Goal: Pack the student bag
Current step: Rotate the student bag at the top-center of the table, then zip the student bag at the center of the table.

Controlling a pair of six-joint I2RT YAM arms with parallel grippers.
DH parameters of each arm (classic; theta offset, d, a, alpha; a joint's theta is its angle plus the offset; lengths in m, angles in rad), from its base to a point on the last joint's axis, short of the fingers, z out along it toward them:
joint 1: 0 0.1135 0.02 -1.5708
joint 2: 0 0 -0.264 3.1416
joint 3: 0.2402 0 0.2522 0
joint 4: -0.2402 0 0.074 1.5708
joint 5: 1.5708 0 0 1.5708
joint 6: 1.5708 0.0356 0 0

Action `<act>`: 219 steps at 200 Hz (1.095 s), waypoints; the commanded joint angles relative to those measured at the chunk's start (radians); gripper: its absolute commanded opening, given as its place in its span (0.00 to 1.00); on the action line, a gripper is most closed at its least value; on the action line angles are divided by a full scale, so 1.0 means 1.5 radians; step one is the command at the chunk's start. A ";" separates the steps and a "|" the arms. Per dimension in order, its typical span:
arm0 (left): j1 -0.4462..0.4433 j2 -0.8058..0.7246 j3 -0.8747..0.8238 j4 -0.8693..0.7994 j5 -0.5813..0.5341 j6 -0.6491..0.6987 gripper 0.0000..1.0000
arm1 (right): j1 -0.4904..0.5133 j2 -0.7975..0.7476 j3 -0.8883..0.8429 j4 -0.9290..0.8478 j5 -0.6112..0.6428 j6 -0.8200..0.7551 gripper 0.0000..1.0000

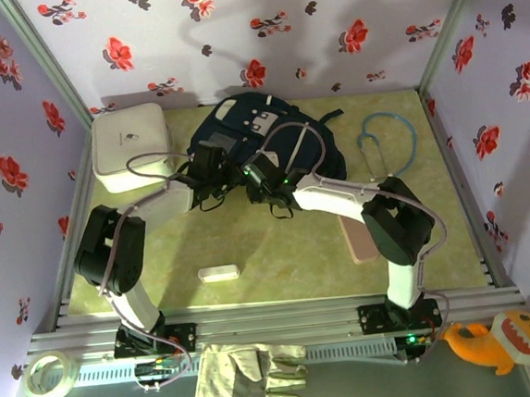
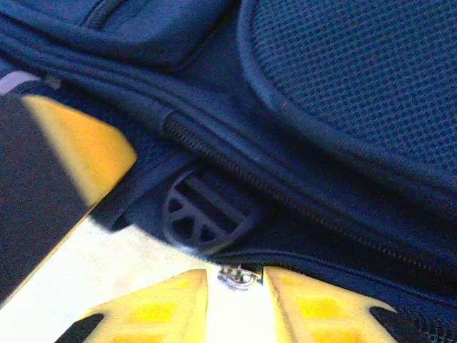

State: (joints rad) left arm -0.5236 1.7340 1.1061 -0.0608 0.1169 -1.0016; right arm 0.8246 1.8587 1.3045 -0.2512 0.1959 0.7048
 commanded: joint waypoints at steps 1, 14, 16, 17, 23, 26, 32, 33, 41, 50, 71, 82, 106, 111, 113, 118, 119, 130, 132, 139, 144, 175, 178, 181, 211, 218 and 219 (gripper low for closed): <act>-0.010 -0.044 0.032 0.025 0.058 -0.005 0.00 | -0.015 0.019 0.025 0.009 0.027 -0.021 0.28; -0.010 -0.044 0.032 0.026 0.061 -0.006 0.00 | -0.020 0.027 0.037 0.004 0.021 -0.028 0.29; -0.011 -0.044 0.032 0.026 0.061 -0.007 0.00 | -0.021 0.028 0.039 0.002 0.021 -0.028 0.29; -0.011 -0.044 0.032 0.026 0.062 -0.006 0.00 | -0.020 0.029 0.040 0.001 0.020 -0.029 0.29; -0.010 -0.044 0.033 0.026 0.062 -0.006 0.00 | -0.021 0.032 0.045 -0.005 0.020 -0.031 0.30; -0.010 -0.044 0.033 0.027 0.063 -0.007 0.00 | -0.022 0.034 0.046 -0.006 0.020 -0.032 0.30; -0.010 -0.045 0.033 0.028 0.063 -0.008 0.00 | -0.022 0.036 0.047 -0.006 0.021 -0.034 0.30; -0.010 -0.045 0.033 0.028 0.063 -0.008 0.00 | -0.022 0.036 0.047 -0.006 0.021 -0.033 0.30; -0.010 -0.045 0.033 0.028 0.063 -0.007 0.00 | -0.022 0.038 0.048 -0.007 0.022 -0.034 0.30; -0.010 -0.044 0.033 0.028 0.063 -0.008 0.00 | -0.022 0.040 0.049 -0.010 0.026 -0.034 0.30; -0.010 -0.043 0.034 0.028 0.064 -0.008 0.00 | -0.023 0.046 0.053 -0.021 0.036 -0.032 0.29; -0.010 -0.043 0.035 0.029 0.064 -0.007 0.00 | -0.023 0.049 0.057 -0.031 0.041 -0.029 0.27; -0.010 -0.041 0.036 0.030 0.064 -0.008 0.00 | -0.023 0.061 0.067 -0.055 0.054 -0.021 0.22; -0.010 -0.041 0.036 0.030 0.063 -0.008 0.00 | -0.022 0.062 0.069 -0.060 0.057 -0.018 0.22; -0.010 -0.041 0.036 0.030 0.064 -0.007 0.00 | -0.022 0.062 0.069 -0.062 0.057 -0.017 0.21; -0.010 -0.040 0.036 0.030 0.063 -0.006 0.00 | -0.023 0.062 0.070 -0.067 0.060 -0.015 0.21; -0.010 -0.040 0.036 0.029 0.063 -0.006 0.00 | -0.023 0.062 0.069 -0.069 0.062 -0.014 0.21; -0.009 -0.040 0.036 0.029 0.063 -0.005 0.00 | -0.022 0.060 0.068 -0.081 0.071 -0.007 0.19; -0.009 -0.040 0.036 0.029 0.063 -0.005 0.00 | -0.022 0.058 0.067 -0.083 0.073 -0.005 0.19; -0.008 -0.040 0.035 0.028 0.063 -0.004 0.00 | -0.023 0.054 0.063 -0.090 0.080 -0.001 0.18; -0.007 -0.040 0.034 0.028 0.063 -0.004 0.00 | -0.022 0.049 0.059 -0.092 0.084 0.000 0.18; -0.002 -0.040 0.030 0.026 0.062 0.000 0.00 | -0.023 0.011 0.009 -0.088 0.088 0.000 0.18; -0.002 -0.040 0.029 0.026 0.062 0.000 0.00 | -0.023 0.008 0.004 -0.089 0.088 0.000 0.18; -0.001 -0.040 0.029 0.026 0.062 0.000 0.00 | -0.024 0.005 0.000 -0.090 0.088 0.000 0.18; 0.003 -0.040 0.028 0.025 0.060 0.002 0.00 | -0.025 -0.020 -0.032 -0.108 0.123 0.010 0.18; 0.003 -0.038 0.028 0.024 0.059 0.004 0.00 | -0.025 -0.025 -0.040 -0.108 0.128 0.013 0.19; 0.003 -0.038 0.028 0.025 0.059 0.005 0.00 | -0.025 -0.026 -0.040 -0.108 0.130 0.014 0.19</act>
State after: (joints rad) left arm -0.5236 1.7321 1.1065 -0.0612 0.1696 -1.0149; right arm 0.8093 1.8530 1.2980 -0.3271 0.2768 0.6918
